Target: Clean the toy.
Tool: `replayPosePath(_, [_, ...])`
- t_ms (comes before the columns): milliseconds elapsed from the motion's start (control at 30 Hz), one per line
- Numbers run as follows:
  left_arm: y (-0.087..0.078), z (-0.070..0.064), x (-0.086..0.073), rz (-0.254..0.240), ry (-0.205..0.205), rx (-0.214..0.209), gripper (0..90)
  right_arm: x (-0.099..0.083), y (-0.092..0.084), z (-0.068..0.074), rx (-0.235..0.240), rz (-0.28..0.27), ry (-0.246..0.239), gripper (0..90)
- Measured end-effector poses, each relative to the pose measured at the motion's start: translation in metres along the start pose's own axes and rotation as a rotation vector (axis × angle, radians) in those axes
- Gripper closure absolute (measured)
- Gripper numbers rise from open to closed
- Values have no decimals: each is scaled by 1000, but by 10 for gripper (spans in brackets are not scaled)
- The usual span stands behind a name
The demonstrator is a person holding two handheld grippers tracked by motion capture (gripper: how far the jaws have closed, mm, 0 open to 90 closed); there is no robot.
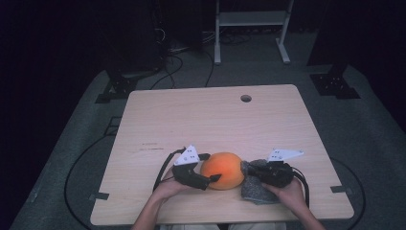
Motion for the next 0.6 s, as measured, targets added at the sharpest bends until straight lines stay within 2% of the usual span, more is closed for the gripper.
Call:
replayPosePath(100, [4,3,-3,44,-47,-20,127,0,0,-1,5,5,3,818])
replayPosePath(167, [4,4,-5,45,-38,-17,190,1,-2,0,3,3,0,818])
replayPosePath(267, [3,0,-3,14,43,41,362,9,-11,4,-18,-37,-21,818])
replayPosePath(333, [3,-6,1,11,118,66,399,16,-19,8,-25,-84,-34,817])
replayPosePath(367, [5,-10,3,9,151,65,407,21,-24,12,-22,-111,-46,817])
replayPosePath(433, [7,-14,6,24,191,69,405,30,-31,24,12,-163,-91,817])
replayPosePath(533, [9,-20,9,36,238,76,390,37,-26,40,31,-157,-159,817])
replayPosePath(567, [9,-21,8,48,259,84,384,36,-21,45,20,-135,-186,817])
replayPosePath(600, [9,-21,6,52,261,84,383,35,-15,47,-7,-114,-214,817])
Point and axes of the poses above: each handheld gripper's, and its own axes: y roughly forward along the jaws, x roughly out of its top, z roughly to its left, the point moved 7 cm from there along y, roughly forward along the jaws, and after that the axes turned 15 degrees about z, right-handed, at the moved point
